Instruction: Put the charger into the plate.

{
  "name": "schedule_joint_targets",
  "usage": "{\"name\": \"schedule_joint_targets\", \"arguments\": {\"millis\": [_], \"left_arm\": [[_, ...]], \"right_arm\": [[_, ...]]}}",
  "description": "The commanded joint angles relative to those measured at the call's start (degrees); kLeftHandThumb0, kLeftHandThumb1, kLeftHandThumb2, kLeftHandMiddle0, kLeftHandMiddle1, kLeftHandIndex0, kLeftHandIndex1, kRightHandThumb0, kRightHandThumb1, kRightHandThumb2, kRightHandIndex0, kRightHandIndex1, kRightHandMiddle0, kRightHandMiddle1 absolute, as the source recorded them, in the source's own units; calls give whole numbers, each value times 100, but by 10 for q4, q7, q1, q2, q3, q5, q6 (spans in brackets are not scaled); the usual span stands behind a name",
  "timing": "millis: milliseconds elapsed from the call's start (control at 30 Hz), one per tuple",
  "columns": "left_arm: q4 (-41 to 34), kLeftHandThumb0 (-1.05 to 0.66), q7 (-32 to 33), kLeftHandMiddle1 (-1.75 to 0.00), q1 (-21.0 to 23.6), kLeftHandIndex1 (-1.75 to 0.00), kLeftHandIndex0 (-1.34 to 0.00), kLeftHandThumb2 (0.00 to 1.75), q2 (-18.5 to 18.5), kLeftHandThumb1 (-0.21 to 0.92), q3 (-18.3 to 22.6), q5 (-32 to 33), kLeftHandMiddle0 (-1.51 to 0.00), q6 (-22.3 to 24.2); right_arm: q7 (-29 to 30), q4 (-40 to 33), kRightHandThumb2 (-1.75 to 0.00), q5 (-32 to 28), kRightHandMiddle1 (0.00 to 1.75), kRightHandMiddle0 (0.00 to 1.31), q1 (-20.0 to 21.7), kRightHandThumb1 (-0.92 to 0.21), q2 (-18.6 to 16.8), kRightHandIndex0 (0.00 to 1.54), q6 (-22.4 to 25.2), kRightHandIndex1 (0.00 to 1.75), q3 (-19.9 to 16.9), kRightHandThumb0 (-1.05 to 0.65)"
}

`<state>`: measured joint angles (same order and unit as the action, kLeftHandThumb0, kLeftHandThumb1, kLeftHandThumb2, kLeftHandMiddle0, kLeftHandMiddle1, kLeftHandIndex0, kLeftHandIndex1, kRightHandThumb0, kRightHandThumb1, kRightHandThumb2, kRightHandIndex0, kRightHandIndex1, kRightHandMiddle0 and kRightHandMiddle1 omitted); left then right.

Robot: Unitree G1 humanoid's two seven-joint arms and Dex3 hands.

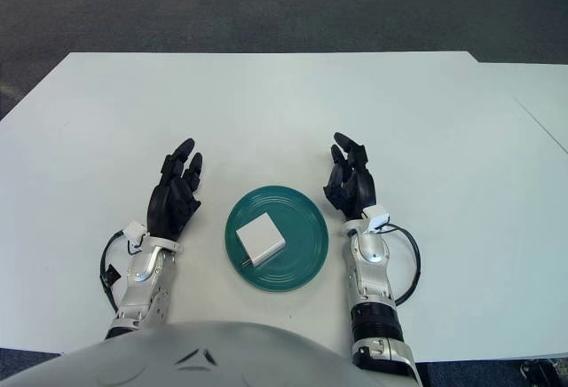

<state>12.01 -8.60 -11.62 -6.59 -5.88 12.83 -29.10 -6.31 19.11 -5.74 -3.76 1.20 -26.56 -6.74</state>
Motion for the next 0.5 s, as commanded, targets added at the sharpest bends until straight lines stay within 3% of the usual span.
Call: {"name": "schedule_joint_targets", "arguments": {"millis": [0,133,467], "left_arm": [[71,-97,-8,-1,-58,-55,0,95,-12,92,12,8,-19,3],[63,-97,-7,-1,-61,-56,0,95,-15,92,13,13,-19,12],[67,-100,-3,0,-64,-46,0,97,-8,92,9,-18,-16,-15]], "right_arm": [[0,26,-85,-6,63,0,-74,-92,-16,15,-2,0,1,-71],[-3,13,-84,-11,62,0,-80,-92,-16,15,3,0,0,-71],[-14,-24,-83,-24,65,0,-96,-92,-14,17,24,1,-3,-69]]}}
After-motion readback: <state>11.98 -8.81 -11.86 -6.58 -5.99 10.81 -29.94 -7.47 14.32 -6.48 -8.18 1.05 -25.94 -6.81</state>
